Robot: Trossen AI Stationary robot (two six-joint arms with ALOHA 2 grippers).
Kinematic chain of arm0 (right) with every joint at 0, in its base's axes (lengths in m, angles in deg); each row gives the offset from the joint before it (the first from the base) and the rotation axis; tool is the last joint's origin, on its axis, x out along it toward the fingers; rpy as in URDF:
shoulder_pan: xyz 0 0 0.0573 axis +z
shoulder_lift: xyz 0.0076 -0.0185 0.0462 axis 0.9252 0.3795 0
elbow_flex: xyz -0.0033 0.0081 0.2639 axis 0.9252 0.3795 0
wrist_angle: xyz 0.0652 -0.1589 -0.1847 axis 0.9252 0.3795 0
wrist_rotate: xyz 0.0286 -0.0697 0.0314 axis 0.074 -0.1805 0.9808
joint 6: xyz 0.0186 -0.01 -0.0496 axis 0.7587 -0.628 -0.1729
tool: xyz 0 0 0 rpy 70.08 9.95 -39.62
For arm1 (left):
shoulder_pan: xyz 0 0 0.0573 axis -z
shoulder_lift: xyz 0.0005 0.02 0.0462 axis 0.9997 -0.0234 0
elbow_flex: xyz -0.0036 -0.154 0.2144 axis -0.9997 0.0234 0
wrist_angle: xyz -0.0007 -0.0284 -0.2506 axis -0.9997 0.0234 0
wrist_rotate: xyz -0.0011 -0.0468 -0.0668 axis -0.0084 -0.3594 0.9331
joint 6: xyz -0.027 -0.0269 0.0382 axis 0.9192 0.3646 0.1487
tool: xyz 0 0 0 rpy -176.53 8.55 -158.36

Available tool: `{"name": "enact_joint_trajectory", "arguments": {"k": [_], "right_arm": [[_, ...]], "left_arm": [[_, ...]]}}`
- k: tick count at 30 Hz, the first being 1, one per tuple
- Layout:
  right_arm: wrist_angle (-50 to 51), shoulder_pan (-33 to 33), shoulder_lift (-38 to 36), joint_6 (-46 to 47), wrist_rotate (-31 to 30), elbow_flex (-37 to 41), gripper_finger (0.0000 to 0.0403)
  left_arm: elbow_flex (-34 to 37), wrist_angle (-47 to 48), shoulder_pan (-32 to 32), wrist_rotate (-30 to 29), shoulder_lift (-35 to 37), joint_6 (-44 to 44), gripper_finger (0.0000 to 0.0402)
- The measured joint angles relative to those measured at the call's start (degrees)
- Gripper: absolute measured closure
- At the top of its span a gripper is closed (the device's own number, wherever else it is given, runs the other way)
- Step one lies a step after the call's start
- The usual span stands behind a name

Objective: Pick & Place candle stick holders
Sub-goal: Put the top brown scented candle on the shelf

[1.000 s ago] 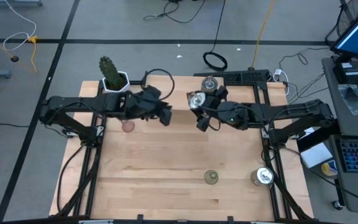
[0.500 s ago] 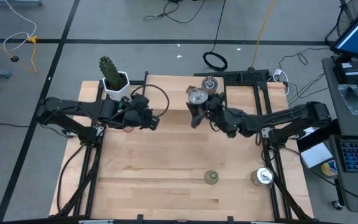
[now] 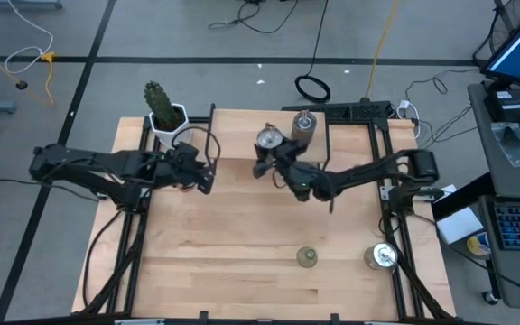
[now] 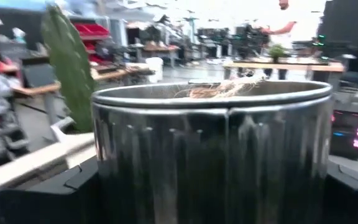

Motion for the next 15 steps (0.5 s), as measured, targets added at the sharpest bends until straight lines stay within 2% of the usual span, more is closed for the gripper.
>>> {"name": "enact_joint_trajectory", "arguments": {"k": [4, 8, 15], "right_arm": [[-0.1, -0.8, 2.9, 2.4, -1.0, -1.6, 0.0057], [0.6, -0.8, 4.4, 4.0, -5.4, -1.7, 0.0057], [1.6, -1.3, 4.1, 4.8, -5.0, -1.7, 0.0058]], "left_arm": [[2.1, -0.2, 0.0, 0.3, 2.3, 0.6, 0.0279], [2.5, 0.1, 0.0, 0.3, 3.3, 0.6, 0.0279], [2.6, 0.2, -0.6, 0.2, 3.4, -1.8, 0.0279]]}}
